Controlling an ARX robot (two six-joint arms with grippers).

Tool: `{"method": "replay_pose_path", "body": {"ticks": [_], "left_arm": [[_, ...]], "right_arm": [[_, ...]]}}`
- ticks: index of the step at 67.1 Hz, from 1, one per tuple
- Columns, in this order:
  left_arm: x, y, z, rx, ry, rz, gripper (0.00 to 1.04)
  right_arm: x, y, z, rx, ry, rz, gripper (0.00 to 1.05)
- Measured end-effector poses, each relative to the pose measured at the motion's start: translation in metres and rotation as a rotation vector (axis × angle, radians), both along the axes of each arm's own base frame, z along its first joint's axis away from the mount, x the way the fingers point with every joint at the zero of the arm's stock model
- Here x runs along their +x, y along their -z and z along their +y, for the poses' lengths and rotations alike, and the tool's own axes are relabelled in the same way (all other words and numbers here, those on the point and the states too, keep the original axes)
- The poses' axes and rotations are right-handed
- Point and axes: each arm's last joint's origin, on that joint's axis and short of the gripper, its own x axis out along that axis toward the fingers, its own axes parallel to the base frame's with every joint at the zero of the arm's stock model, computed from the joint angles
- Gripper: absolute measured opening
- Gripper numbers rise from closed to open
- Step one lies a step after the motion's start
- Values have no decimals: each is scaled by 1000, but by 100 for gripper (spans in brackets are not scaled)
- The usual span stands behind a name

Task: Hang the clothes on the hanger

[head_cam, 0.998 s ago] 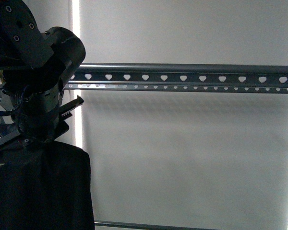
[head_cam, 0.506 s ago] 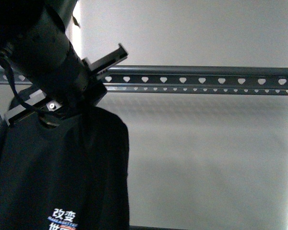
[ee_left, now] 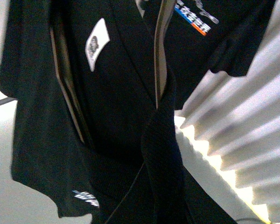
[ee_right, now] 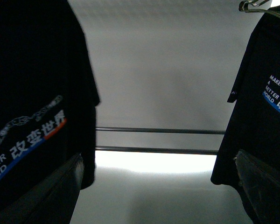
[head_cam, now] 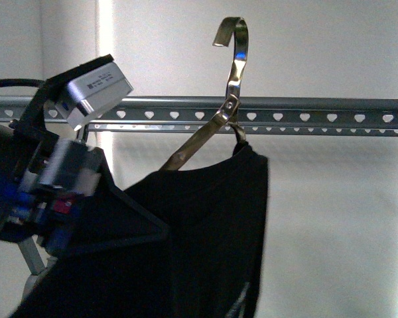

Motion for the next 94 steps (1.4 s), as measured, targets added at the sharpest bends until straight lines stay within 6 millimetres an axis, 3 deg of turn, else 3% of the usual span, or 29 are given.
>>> {"method": "replay_pose_path", "body": {"ticks": [15,36,57,90,94], "left_arm": [[39,-15,32,118,276,-251,4],[86,-49,3,161,409,-559,4],[100,-45,-22,312,493,-534,4],[103,-40,-23,335,496,-543,4],[103,-40,-23,335,496,-544,4]], "right_arm": [[0,0,0,0,0,0,97],[0,0,0,0,0,0,97],[0,0,0,0,0,0,97],[0,0,0,0,0,0,97],[2,-3,-1,-22,-128,-19,97]]}}
